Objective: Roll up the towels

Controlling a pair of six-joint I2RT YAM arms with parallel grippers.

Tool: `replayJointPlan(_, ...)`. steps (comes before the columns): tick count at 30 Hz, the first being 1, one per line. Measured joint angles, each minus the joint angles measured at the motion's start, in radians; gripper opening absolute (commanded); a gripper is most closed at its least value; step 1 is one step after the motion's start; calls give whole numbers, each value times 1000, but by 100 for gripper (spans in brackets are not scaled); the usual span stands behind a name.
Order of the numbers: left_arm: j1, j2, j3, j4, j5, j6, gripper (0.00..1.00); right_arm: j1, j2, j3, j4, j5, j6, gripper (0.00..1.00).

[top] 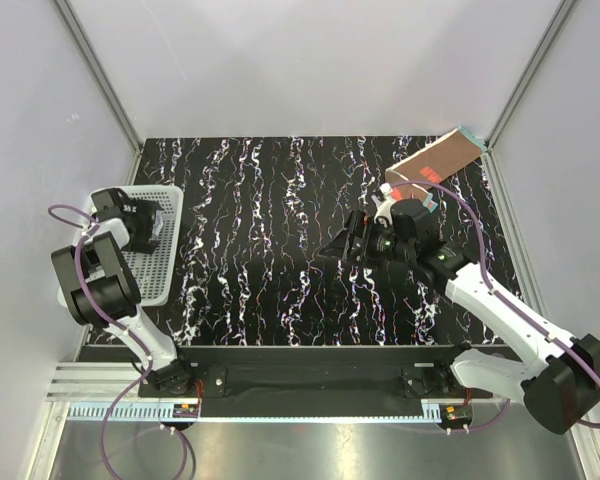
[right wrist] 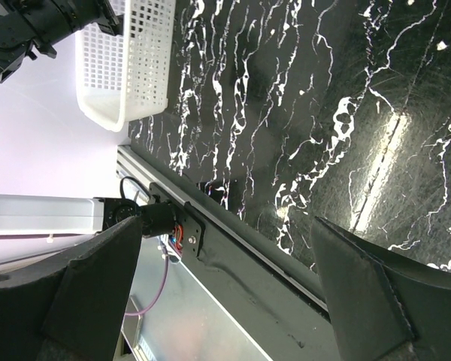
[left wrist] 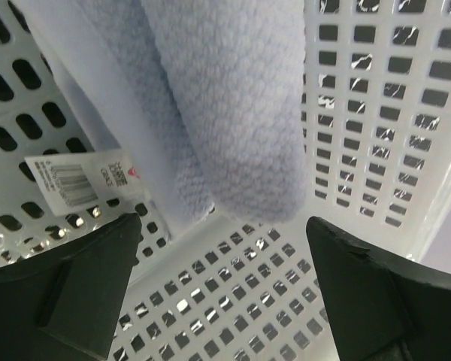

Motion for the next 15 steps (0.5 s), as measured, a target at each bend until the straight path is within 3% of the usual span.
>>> replayJointPlan(10,8,-128,7,-79,45,30,99,0,-50,-11,-15,1,-1,100)
replayJointPlan(15,36,-267,8,-170,50,86,99,0,-61,-11,-37,6,-14,100)
